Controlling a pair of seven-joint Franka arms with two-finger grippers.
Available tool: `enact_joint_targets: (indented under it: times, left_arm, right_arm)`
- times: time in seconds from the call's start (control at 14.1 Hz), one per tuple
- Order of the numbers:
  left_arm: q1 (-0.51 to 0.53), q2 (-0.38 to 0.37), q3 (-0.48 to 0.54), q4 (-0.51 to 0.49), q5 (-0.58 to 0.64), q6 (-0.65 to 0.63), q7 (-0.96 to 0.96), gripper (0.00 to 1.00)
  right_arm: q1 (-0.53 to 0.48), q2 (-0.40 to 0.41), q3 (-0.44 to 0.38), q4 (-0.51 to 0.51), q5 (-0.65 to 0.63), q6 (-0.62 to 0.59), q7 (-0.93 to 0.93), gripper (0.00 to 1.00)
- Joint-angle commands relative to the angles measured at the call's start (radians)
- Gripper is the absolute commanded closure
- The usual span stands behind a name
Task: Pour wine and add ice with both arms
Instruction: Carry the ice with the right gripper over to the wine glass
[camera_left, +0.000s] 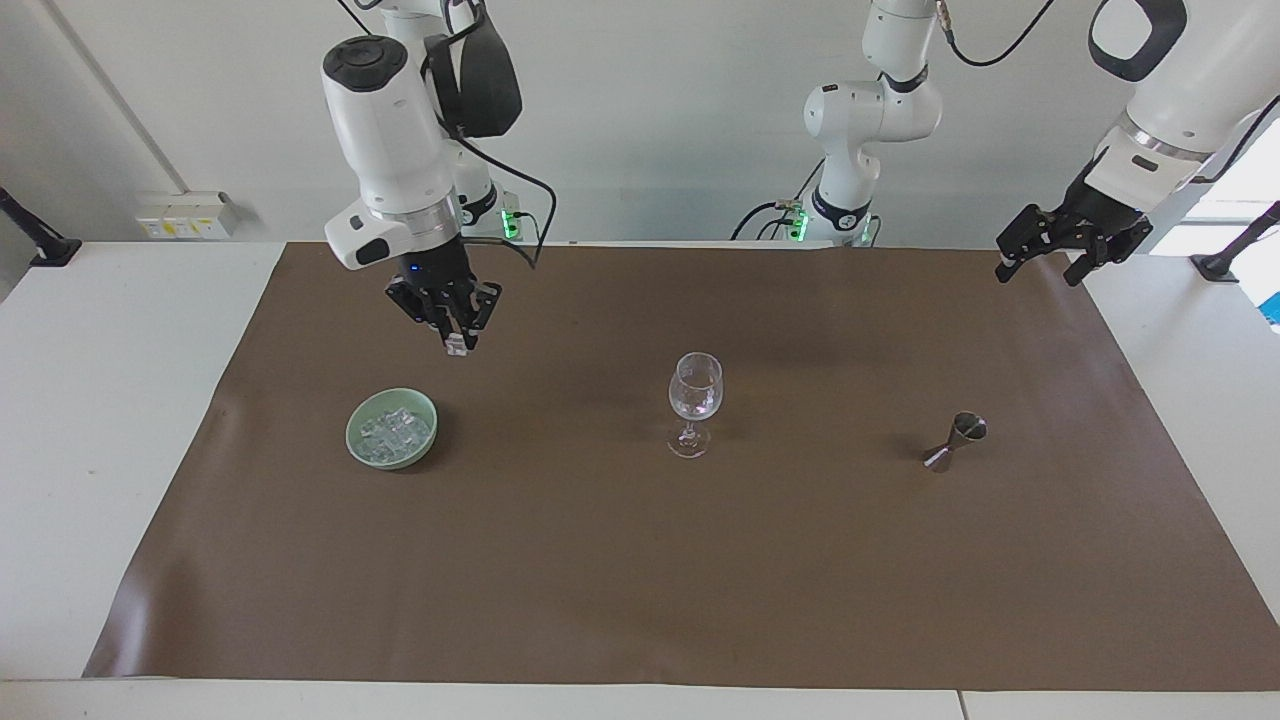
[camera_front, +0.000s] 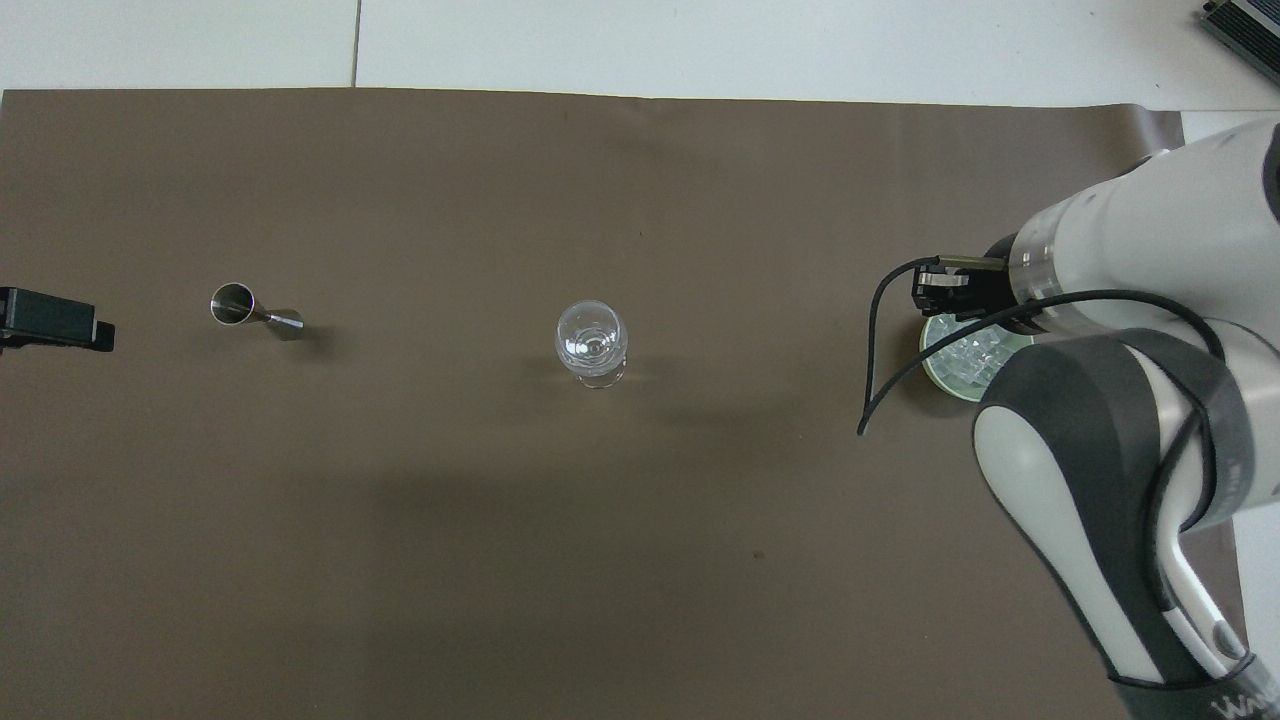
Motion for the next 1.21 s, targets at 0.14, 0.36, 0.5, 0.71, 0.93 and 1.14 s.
enact_joint_targets:
  times: [0.14,0.36,0.5,0.71,0.93,1.14]
  left_arm:
    - [-0.011,-0.033,0.009,-0.042,0.024,0.019,0.003,0.00]
    - [-0.009,-0.033,0.008,-0.037,0.024,0.019,0.005,0.00]
    - [-0.006,-0.033,0.008,-0.036,0.024,0.019,0.005,0.00]
    - [-0.003,-0.032,0.008,-0.036,0.024,0.019,0.005,0.00]
    - [-0.003,-0.032,0.008,-0.036,0.024,0.019,0.005,0.00]
    - [-0.003,-0.033,0.008,-0.036,0.024,0.019,0.005,0.00]
  right_arm:
    - [0.103,0.038,0.006,0.067,0.017,0.054,0.146,1.00]
    - [0.153,0.041,0.006,0.067,0.049,0.084,0.183,1.00]
    - [0.191,0.041,0.006,0.067,0.061,0.111,0.232,1.00]
    - [0.235,0.066,0.008,0.076,0.058,0.162,0.312,1.00]
    - [0.274,0.093,0.008,0.098,0.052,0.191,0.356,1.00]
    - [0.289,0.142,0.008,0.147,0.040,0.196,0.388,1.00]
